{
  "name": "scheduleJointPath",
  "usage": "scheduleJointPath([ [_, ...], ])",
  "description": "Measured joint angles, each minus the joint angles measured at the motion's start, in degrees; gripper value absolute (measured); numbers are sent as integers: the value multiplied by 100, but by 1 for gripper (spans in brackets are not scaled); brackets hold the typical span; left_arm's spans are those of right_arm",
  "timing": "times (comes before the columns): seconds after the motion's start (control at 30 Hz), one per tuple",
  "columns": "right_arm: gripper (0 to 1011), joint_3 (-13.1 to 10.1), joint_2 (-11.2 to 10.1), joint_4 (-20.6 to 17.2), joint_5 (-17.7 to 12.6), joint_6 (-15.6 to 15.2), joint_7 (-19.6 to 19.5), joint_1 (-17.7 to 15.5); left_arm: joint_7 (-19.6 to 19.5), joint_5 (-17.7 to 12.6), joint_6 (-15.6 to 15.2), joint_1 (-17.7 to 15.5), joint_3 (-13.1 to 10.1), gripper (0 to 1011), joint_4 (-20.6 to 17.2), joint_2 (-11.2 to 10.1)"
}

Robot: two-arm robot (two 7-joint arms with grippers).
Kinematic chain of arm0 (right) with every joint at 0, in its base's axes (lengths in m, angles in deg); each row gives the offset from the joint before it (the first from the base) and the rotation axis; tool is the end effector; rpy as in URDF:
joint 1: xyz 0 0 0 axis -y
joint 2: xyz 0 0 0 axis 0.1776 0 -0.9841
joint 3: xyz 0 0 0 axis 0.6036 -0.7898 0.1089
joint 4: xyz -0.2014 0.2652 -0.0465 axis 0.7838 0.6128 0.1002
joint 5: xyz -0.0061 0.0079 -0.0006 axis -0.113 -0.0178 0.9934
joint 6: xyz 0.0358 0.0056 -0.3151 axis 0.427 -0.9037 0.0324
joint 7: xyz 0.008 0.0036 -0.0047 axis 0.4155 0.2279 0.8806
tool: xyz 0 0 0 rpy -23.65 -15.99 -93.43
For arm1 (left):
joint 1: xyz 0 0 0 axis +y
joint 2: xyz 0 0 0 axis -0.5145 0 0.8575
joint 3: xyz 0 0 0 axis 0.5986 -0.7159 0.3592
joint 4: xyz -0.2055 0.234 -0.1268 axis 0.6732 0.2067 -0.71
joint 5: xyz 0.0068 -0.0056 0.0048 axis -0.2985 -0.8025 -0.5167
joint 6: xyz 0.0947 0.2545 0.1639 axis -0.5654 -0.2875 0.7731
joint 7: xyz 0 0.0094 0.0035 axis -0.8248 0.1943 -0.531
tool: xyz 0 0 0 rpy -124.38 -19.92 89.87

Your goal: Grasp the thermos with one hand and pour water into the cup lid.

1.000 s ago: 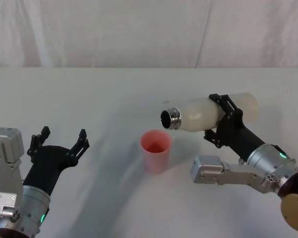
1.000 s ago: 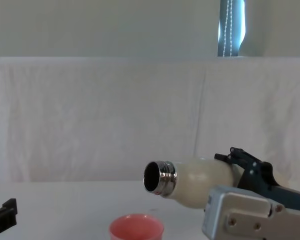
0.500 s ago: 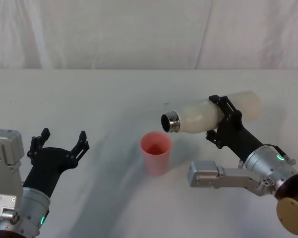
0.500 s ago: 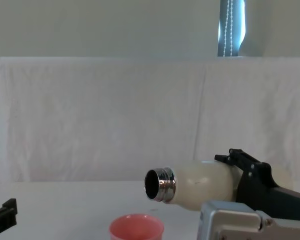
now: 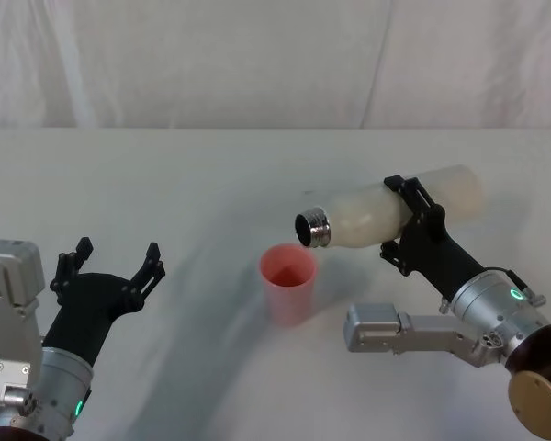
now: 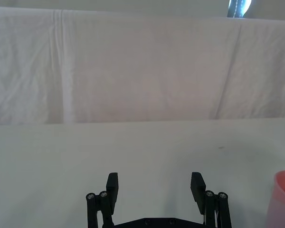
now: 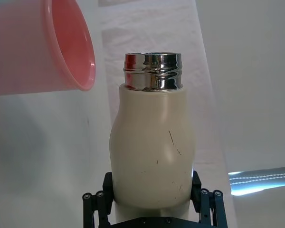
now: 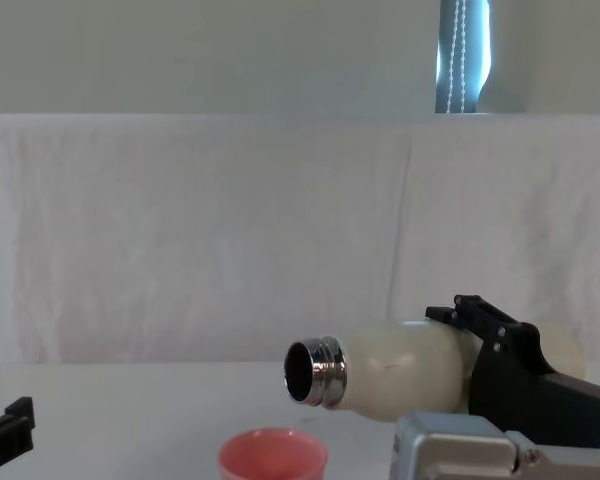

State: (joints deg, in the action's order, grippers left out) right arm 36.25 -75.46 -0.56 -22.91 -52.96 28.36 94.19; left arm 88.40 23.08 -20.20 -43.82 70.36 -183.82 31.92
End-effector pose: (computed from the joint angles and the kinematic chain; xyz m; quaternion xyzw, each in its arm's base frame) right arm 0.3711 0.0302 -0.3230 -0.3134 -0.5743 -0.3731 0.6578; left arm 0.2495 0.0476 -0.3286 -0.0174 0.0066 0.6616 0.7496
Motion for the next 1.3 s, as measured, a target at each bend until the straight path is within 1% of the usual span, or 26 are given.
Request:
scheduleJointPath([
  [0.57,955,104,-64,-50,194,-39,-74,-24,0,0,0,0,0,1001,0,0],
  [0.9,955,153,-111,-59,312,-42,-118,28,0,0,0,0,0,1001,0,0],
  [1.3,955,163,-143,-72,322,-40,-120,68,0,0,0,0,0,1001,0,0],
])
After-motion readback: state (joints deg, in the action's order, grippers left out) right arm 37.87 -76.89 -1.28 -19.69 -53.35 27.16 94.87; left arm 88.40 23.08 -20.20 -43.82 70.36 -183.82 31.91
